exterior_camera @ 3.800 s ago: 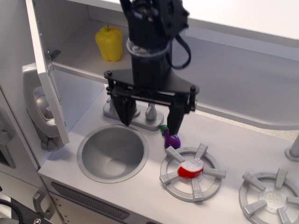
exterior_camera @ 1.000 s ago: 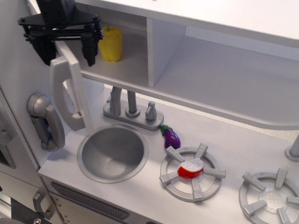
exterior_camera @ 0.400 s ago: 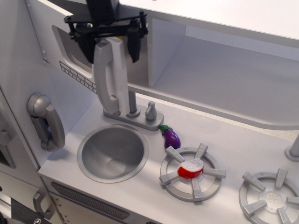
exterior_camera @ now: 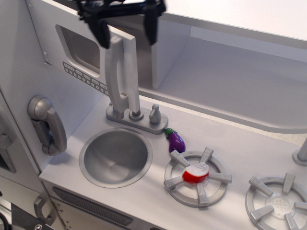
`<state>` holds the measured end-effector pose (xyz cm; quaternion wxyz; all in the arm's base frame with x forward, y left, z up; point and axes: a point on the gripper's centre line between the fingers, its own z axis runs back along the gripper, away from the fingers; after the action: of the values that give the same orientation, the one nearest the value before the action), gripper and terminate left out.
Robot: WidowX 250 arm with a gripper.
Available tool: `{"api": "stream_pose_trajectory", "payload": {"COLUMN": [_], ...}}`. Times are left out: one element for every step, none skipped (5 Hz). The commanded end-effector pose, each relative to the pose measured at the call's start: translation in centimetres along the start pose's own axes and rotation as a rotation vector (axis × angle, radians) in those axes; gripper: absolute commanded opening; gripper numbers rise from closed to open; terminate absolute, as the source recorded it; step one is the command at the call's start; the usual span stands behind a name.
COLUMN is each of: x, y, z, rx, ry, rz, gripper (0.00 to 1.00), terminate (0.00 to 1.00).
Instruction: Close microwave
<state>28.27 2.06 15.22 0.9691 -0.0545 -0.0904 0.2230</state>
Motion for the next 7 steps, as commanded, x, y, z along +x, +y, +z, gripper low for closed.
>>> {"api": "stream_pose_trajectory", "payload": {"x": [-3.2, -4.3, -4.2, -2.9, -1.2, 0.8, 2.6], "y": [-2.5, -0.1, 3.1, 6.2, 8.3, 9.1, 9.1], "z": [2.0, -1.0, -1.6, -0.9, -0.1, 0.1, -1.2], "rx": [-0.015, 0.107, 0.179, 0.206, 0.226, 0.234, 0.251], "ry": [-0.017, -0.006, -0.007, 0.029, -0.005, -0.050, -0.063], "rz": [-0.057, -0.089, -0.105, -0.090, -0.051, -0.026, 0.009], "gripper": [1.00, 1.00, 1.00, 1.00, 1.00, 1.00, 1.00], "terminate": [0.00, 0.00, 0.00, 0.00, 0.00, 0.00, 0.00]}}
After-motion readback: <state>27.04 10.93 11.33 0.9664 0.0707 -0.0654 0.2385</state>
